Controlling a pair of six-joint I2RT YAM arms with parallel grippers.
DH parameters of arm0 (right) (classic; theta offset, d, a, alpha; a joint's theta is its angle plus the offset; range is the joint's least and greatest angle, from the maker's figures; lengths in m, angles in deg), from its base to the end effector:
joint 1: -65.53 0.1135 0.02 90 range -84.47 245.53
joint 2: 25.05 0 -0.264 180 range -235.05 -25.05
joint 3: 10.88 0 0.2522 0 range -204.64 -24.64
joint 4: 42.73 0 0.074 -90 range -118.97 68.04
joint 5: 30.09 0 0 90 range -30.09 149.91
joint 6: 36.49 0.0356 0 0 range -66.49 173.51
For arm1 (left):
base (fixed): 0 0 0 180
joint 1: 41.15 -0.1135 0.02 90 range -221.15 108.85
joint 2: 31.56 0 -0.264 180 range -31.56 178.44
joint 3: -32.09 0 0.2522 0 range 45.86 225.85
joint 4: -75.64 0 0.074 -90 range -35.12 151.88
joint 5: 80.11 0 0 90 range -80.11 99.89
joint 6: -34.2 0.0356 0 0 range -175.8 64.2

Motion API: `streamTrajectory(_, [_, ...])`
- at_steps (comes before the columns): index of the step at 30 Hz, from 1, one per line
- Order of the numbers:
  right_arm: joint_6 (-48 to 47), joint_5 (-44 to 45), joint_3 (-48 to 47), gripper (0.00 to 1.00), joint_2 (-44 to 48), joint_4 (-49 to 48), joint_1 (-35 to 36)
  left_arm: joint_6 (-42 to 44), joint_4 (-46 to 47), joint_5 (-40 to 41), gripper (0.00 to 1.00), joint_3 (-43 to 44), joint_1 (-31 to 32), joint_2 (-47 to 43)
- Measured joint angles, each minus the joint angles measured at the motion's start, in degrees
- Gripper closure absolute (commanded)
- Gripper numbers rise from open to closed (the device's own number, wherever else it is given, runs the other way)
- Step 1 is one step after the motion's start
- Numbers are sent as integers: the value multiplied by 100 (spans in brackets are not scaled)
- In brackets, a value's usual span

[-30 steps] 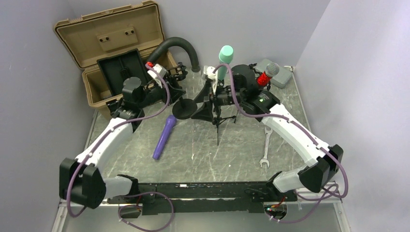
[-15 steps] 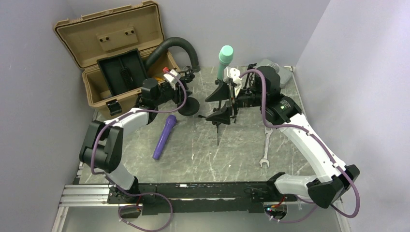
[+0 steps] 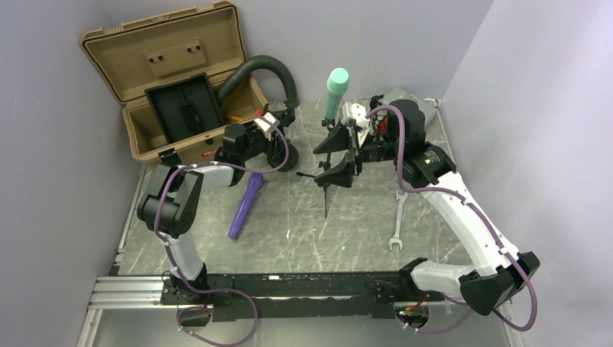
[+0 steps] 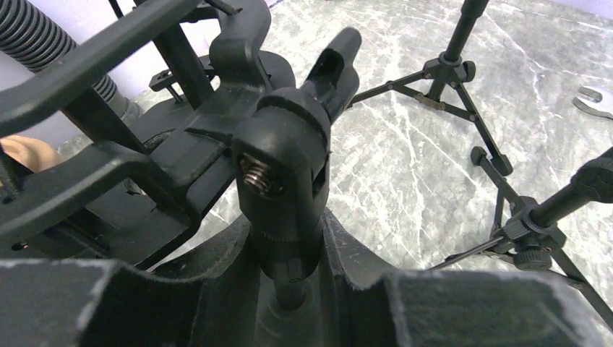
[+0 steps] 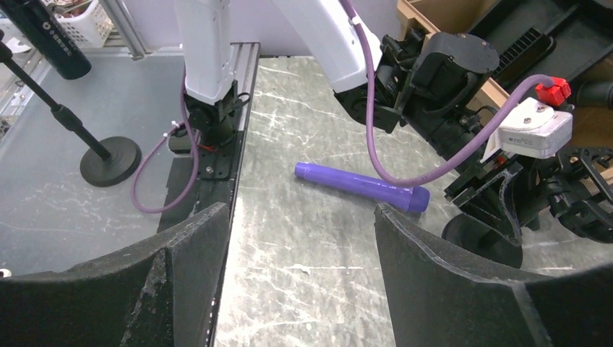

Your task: Remove the microphone from the stand

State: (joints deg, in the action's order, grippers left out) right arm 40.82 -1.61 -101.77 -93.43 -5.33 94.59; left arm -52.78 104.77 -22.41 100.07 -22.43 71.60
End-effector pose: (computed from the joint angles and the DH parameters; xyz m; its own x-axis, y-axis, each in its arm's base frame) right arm 0.1978 0.1457 0.4321 -0.0051 -0.1227 -0.9924 -0.9997 -0.0233 0.0081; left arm 0.3630 -0.1431 0.2143 -0.0589 0.0670 -0.9960 0.7787 0.6273 -0.0038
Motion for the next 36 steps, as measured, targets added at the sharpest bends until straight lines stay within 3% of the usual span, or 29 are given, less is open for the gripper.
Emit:
streamTrajectory(14, [118, -190, 343, 23, 151, -160, -286, 299, 577, 90, 100, -286, 111, 160])
streamTrajectory(22, [184, -232, 533, 22, 378, -308, -326, 424, 284, -195, 100, -450, 225, 13])
streamTrajectory(36, [188, -267, 599, 21, 505, -376, -356, 466, -168, 155, 100, -304, 295, -46])
